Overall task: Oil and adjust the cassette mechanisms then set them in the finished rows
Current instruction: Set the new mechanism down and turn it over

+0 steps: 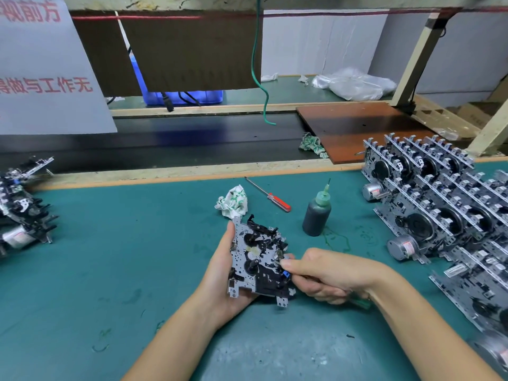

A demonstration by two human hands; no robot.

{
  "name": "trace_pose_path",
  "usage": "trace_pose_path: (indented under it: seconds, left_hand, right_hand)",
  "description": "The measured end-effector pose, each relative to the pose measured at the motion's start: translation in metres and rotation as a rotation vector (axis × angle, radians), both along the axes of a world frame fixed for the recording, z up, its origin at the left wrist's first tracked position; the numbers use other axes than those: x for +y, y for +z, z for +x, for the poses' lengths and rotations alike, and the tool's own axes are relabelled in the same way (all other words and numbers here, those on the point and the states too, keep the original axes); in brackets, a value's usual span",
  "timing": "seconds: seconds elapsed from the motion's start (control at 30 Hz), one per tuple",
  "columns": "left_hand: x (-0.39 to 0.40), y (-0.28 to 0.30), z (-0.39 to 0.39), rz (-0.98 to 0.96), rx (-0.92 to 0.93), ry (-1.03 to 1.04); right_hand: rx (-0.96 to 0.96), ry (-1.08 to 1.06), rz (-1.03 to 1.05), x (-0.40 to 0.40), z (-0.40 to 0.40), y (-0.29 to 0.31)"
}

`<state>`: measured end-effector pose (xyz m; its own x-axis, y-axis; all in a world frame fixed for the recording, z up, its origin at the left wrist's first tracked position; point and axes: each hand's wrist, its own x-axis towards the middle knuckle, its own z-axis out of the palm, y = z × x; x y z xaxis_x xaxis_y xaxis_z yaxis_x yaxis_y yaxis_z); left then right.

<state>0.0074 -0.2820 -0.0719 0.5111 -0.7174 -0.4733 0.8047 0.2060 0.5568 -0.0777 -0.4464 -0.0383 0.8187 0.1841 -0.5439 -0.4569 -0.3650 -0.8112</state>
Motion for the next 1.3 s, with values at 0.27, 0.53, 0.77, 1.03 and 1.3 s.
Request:
trace_pose_path:
  seconds: [0.27, 0.53, 0.77, 1.03, 1.3]
  left_hand:
    - [0.001, 0.002, -0.002, 0.005, -0.034, -0.037]
    - [0.013, 0.012, -0.001, -0.137, 0.069, -0.004]
    - [0.022, 0.017, 0.002, -0.304, 0.163, 0.089]
    - [0.020, 0.008, 0.005, -0.282, 0.160, 0.125]
    - [0.016, 0.002, 0.001, -0.236, 0.074, 0.036]
  right_hand:
    - [-0.076, 0.012, -0.083, 0.002, -0.003, -0.003]
    - [-0.148, -0.253, 0.105, -0.010, -0.003, 0.006]
    - [-0.174, -0.330, 0.089, -0.013, 0.001, -0.004]
    - [-0.805, -0.379, -1.049, -0.006, 0.005, -0.011]
    - [-0.660, -0.943, -0.353, -0.012, 0.016, -0.020]
